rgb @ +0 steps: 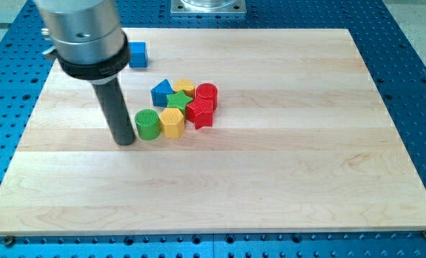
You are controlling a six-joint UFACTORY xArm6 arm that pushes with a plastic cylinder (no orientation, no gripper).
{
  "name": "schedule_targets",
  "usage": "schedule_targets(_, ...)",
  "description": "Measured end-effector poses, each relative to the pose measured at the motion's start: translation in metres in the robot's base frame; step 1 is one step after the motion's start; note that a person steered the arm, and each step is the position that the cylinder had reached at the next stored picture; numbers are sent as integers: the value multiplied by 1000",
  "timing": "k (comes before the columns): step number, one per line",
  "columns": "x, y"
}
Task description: Push the blue cube into the green circle
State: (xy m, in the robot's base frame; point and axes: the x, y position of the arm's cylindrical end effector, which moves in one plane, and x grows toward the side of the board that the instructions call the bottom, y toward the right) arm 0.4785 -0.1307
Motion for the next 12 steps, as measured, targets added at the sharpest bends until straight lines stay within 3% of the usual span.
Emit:
schedule_targets(2,1,20)
schedule_targets(3,22,-73)
schedule_targets(4,-11,-174)
schedule_targets(6,-179,-138)
schedule_targets(7,-229,-104)
schedule_targets(8,-236,-60)
schedule_targets(10,-166,-44)
schedule_targets(12,-238,-23)
